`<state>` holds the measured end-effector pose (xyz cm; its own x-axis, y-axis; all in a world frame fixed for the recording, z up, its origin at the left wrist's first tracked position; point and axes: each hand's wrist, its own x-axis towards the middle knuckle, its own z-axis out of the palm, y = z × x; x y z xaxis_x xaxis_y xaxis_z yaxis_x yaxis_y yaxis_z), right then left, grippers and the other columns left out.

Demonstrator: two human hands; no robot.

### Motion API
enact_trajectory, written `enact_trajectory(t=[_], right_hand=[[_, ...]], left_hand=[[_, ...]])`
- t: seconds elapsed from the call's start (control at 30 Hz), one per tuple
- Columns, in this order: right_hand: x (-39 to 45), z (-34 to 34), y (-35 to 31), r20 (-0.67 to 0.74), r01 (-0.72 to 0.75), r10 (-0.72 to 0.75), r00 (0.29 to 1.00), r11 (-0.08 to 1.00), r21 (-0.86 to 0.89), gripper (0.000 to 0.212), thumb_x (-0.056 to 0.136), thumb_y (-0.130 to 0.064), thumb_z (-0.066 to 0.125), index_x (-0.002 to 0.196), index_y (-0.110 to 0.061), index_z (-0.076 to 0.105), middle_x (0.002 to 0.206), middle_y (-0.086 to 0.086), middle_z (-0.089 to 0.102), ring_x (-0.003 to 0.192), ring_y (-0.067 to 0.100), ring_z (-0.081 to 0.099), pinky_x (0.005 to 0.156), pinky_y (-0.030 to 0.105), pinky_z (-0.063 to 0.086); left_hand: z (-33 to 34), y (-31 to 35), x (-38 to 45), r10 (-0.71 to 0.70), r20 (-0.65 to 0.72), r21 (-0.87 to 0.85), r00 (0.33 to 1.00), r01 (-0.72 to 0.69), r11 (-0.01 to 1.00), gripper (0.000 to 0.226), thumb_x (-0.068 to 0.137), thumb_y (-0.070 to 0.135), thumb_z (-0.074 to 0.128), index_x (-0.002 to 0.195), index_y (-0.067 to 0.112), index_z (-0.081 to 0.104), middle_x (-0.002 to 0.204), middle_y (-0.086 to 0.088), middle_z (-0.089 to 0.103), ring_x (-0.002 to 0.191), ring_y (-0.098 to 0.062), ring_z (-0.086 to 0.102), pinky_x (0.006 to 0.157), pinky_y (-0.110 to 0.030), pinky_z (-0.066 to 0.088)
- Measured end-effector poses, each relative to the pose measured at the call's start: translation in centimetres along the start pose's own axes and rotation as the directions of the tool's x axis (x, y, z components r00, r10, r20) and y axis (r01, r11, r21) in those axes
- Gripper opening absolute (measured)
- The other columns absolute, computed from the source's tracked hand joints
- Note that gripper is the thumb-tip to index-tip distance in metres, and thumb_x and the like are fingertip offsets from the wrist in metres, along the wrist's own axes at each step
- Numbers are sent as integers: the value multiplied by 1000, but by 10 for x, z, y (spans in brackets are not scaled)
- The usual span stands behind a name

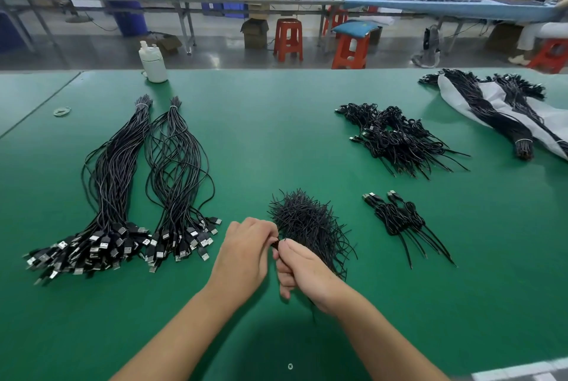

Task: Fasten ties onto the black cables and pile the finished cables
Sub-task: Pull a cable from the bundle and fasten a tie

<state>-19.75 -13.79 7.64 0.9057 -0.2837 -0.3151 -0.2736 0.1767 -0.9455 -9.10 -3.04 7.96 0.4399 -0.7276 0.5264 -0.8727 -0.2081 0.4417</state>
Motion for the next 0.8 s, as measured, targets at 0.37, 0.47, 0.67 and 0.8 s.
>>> enact_trajectory(t=[0.37, 0.47, 0.67, 0.8], right_hand=[[-3, -10, -12, 53, 116, -329, 943, 176, -977, 28, 107, -42, 29, 99, -20, 45, 100, 1, 58, 88, 29, 60, 74, 41, 44], [-2, -12, -13, 77, 116, -336, 939, 97, -988, 33, 107, -40, 28, 113, -18, 51, 107, 0, 60, 96, 24, 60, 77, 40, 45], [0, -13, -5, 72, 105, -345, 936, 79, -991, 30, 107, -35, 31, 115, -17, 54, 105, 0, 63, 94, 25, 62, 77, 38, 46], [1, -15, -2, 30, 88, -376, 926, 138, -987, 26, 106, -31, 34, 114, -18, 56, 104, 0, 65, 94, 25, 63, 76, 36, 44]], left_hand=[[-4, 7, 6, -334, 137, -134, 933, 351, 927, 21, 93, 11, 61, 82, 28, 54, 76, 10, 58, 76, -17, 54, 79, -39, 43], [-5, 7, 8, -411, 206, -138, 888, 442, 886, 26, 93, 17, 62, 78, 35, 52, 79, 8, 60, 81, -14, 55, 80, -35, 43], [-6, 6, 10, -538, 212, -193, 816, 575, 795, 18, 85, 31, 73, 70, 26, 66, 68, 10, 65, 68, 0, 56, 61, -15, 40], [-6, 8, 7, -423, 232, -78, 876, 450, 890, 27, 94, 42, 61, 80, 25, 76, 81, 12, 72, 86, -9, 59, 79, -31, 46]])
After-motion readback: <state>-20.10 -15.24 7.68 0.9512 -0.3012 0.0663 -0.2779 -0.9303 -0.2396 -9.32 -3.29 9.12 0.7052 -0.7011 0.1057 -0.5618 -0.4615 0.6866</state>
